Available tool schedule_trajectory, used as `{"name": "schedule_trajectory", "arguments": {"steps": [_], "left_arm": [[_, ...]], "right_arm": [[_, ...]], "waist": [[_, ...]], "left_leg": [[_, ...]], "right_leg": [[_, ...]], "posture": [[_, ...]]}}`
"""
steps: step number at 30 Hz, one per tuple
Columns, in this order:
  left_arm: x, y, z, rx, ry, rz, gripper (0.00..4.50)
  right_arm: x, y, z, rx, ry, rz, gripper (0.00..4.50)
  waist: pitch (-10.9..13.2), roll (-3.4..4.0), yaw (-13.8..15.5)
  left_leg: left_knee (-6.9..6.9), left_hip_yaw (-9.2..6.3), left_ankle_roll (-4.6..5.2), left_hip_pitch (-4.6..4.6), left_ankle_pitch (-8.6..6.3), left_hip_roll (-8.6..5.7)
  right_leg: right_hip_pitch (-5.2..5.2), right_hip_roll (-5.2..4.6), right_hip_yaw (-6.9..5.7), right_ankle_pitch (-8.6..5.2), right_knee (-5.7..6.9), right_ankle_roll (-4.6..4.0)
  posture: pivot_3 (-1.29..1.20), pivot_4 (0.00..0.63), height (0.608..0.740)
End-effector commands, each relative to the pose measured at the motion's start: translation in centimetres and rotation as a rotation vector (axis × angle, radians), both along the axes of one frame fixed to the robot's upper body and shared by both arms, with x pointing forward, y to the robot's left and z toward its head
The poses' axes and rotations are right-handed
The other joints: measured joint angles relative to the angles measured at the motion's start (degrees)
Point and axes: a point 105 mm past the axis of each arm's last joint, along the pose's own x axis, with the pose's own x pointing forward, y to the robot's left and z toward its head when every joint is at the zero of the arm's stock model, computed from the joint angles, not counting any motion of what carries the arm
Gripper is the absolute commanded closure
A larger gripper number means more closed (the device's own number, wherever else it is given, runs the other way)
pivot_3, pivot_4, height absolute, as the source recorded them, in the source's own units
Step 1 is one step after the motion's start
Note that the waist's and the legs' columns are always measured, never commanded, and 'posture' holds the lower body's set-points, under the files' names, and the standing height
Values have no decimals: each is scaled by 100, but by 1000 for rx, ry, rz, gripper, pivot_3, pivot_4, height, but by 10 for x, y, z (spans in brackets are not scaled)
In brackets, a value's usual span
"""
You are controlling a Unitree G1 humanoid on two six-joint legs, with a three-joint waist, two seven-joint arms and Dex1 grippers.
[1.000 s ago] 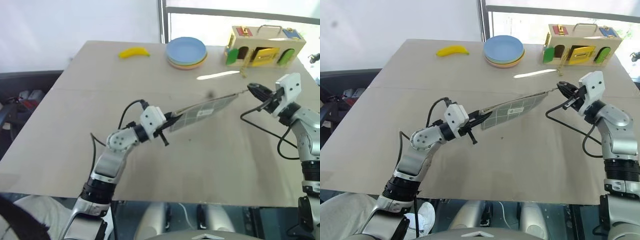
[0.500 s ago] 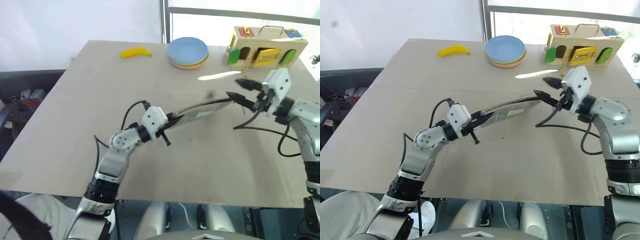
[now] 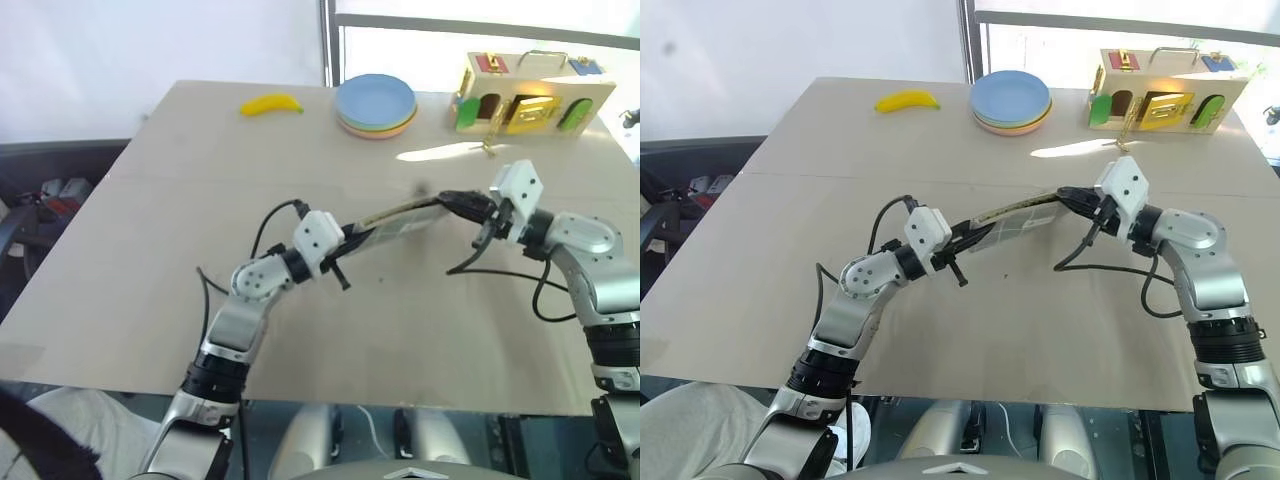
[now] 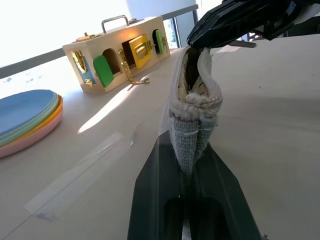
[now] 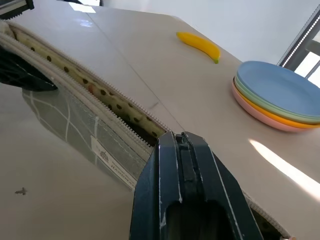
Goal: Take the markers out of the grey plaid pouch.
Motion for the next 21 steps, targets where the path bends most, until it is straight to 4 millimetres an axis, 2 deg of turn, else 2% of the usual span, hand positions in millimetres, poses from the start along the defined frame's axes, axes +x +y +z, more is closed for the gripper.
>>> {"name": "schedule_trajectory", "arguments": {"steps": [1, 7, 13, 19, 21], "left_arm": [[-2, -6, 12, -16, -54, -18, 4500], [-3, -11, 12, -21, -49, -29, 4500], [-2, -16, 12, -26, -50, -35, 4500], [-4, -19, 13, -24, -53, -52, 4500], [-5, -20, 12, -22, -51, -58, 4500]], "right_arm": [[-4, 2, -1, -53, -37, 33, 4468], [-3, 7, -10, -158, -68, 79, 4468], [-5, 14, -14, -186, -91, 128, 4468], [5, 13, -22, -323, -108, 109, 4468], [8, 12, -26, -396, -91, 109, 3944]], "waist": [[0, 0, 0], [0, 0, 1], [0, 0, 2], [0, 0, -2], [0, 0, -3]], "left_leg": [[0, 0, 0, 0, 0, 0], [0, 0, 0, 0, 0, -1], [1, 0, 0, 0, 0, -1], [1, 0, -1, 1, 1, -1], [1, 0, -1, 1, 1, -1]], "right_leg": [[0, 0, -1, 0, 0, 0], [0, 0, -1, 0, 0, 0], [0, 1, -2, 0, 1, 0], [0, 1, -2, 0, 1, 0], [0, 1, -2, 0, 1, 0]], "posture": [[0, 150, 740], [0, 150, 740], [0, 150, 740], [0, 150, 740], [0, 150, 740]]}}
